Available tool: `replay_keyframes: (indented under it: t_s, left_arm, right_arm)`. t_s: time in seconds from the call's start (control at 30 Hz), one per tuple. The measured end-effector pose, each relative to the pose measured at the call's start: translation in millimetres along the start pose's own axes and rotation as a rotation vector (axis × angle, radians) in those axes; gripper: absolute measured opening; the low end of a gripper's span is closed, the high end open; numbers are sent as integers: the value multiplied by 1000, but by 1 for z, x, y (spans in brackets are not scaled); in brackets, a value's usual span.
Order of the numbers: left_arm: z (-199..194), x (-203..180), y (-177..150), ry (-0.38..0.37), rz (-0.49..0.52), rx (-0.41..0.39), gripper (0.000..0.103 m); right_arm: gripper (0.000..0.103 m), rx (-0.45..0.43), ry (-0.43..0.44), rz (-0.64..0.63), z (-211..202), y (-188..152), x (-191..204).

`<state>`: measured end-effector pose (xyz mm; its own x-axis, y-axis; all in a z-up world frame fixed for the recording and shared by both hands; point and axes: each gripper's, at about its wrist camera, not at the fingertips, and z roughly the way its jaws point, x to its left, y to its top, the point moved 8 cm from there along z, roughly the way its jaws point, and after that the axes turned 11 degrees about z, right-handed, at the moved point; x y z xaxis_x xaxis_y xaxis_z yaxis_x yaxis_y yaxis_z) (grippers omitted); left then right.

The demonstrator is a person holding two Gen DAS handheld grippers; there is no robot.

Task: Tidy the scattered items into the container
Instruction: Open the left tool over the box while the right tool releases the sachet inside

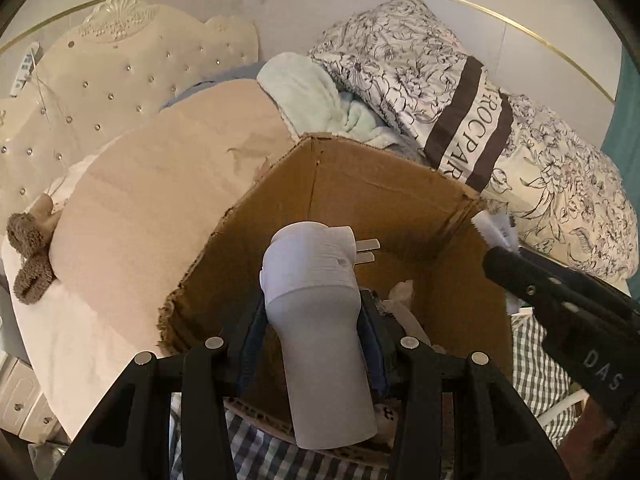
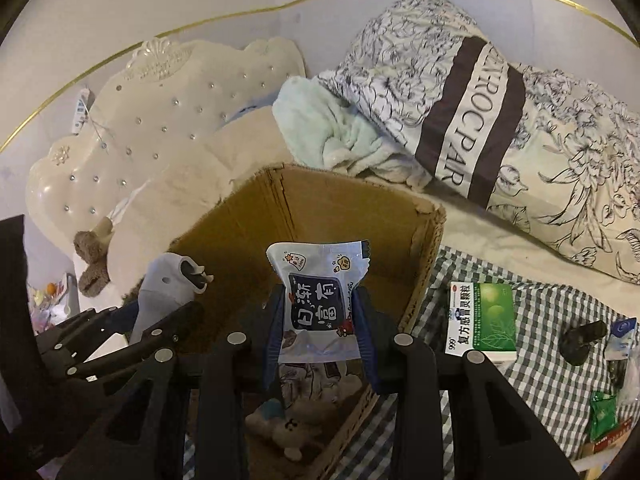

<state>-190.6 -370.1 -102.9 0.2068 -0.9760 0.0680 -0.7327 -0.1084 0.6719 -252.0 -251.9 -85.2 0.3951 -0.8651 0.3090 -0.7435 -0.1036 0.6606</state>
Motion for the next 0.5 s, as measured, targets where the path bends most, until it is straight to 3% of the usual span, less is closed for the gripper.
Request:
replay_keyframes:
  t_s: [0.4,0.47,0.5]
  left_arm:
    - [4,-2,-2,-1,0,2,45]
    - [4,-2,-2,4,-5,3,50]
    - [4,-3,-1,1,-9,6,66]
  right_arm:
    - [33,42,-2,15,21,-8,-7]
    - [40,41,9,7,21,-7,-5]
    - [49,34,22,1,20,-6,-4]
